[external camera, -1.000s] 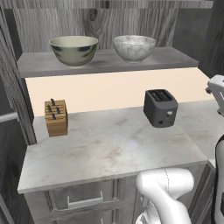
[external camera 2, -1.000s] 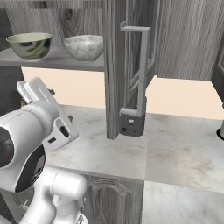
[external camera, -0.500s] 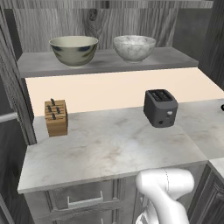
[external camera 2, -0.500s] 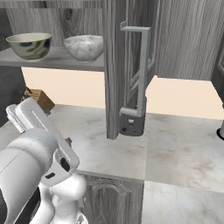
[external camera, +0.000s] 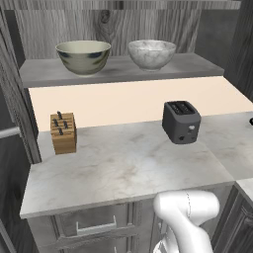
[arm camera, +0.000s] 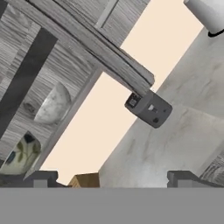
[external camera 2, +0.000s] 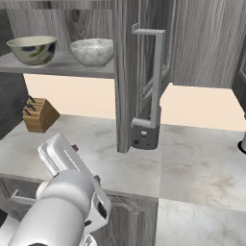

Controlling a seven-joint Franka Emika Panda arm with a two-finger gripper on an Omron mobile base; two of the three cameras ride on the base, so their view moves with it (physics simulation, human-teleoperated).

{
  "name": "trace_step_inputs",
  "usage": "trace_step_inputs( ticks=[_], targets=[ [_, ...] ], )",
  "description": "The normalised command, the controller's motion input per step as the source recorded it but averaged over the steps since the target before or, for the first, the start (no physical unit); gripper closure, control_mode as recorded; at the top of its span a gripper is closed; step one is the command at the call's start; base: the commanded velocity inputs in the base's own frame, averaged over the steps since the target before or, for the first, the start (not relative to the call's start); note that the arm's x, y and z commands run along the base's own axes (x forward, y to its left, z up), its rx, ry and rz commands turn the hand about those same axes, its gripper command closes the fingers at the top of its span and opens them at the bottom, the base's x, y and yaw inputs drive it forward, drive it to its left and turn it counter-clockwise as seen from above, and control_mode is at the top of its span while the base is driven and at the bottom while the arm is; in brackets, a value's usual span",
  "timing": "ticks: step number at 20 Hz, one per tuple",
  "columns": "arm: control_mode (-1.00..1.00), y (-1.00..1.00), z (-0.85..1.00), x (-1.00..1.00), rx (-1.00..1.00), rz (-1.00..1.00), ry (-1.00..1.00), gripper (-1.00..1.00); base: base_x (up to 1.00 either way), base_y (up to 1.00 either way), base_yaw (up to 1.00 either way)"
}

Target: Open the cabinet. Pick the bowls from the counter and place them in the cabinet. Then close the cabinet.

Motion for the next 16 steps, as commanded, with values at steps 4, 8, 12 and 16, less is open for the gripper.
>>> trace_step_inputs(
  ticks=[4, 8, 12, 16],
  targets=[
    [-1.00, -0.30, -0.08, 0.00, 0.03, 0.00, -0.07, -1.00, 0.00, 0.00, 0.00],
    [-1.00, -0.31, 0.00, 0.02, 0.06, 0.00, 0.00, -1.00, 0.00, 0.00, 0.00],
    [-1.00, -0.28, 0.00, 0.18, 0.04, 0.00, 0.00, -1.00, 0.00, 0.00, 0.00],
    [-1.00, -0.24, -0.01, 0.33, 0.01, 0.00, 0.00, -1.00, 0.00, 0.00, 0.00]
  ],
)
